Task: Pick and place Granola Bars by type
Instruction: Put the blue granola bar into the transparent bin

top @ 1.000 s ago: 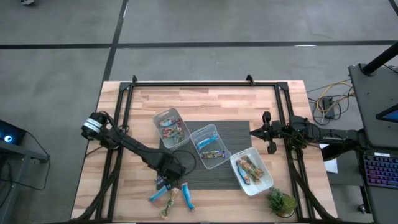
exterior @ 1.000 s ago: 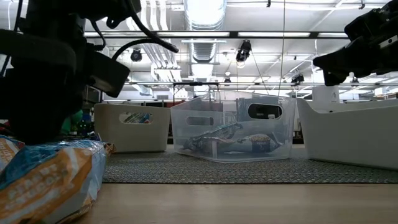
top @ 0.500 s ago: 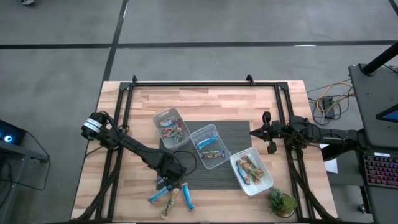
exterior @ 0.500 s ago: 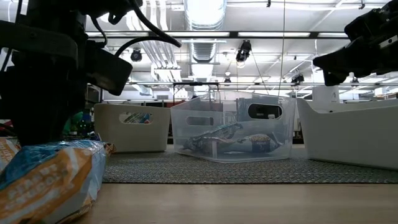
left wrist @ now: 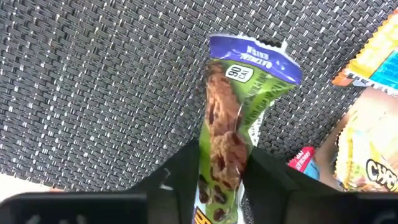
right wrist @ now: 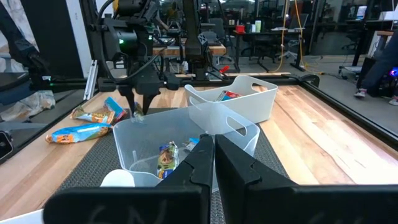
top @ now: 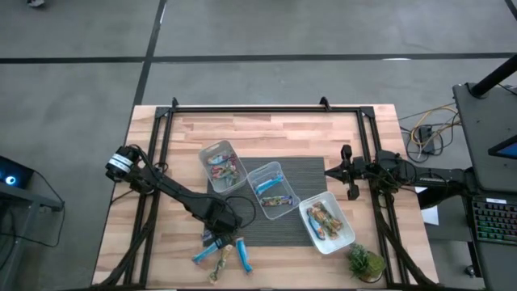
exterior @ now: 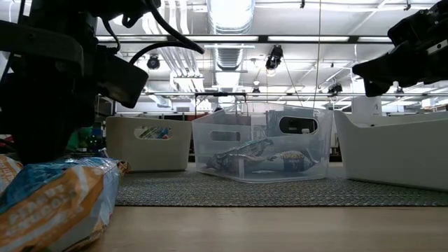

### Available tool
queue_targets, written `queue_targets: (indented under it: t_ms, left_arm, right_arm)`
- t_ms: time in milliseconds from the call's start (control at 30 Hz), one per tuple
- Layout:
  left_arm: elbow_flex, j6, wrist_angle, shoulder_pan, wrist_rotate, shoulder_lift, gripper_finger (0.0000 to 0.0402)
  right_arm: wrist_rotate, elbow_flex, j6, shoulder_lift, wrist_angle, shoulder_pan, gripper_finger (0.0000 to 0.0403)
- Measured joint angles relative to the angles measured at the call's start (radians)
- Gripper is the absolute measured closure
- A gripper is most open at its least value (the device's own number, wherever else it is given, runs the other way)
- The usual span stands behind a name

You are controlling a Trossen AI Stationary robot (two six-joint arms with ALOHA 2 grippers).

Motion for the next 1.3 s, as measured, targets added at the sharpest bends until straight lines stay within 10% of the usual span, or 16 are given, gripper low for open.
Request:
queue_targets:
  t_ms: [1300]
  left_arm:
    - [0.215, 0.087, -0.016, 0.024, 0.011, -0.002, 0.0343]
  right_arm:
    - [0.000, 0.000, 0.000, 0.000, 0.000, 0.000, 0.0394]
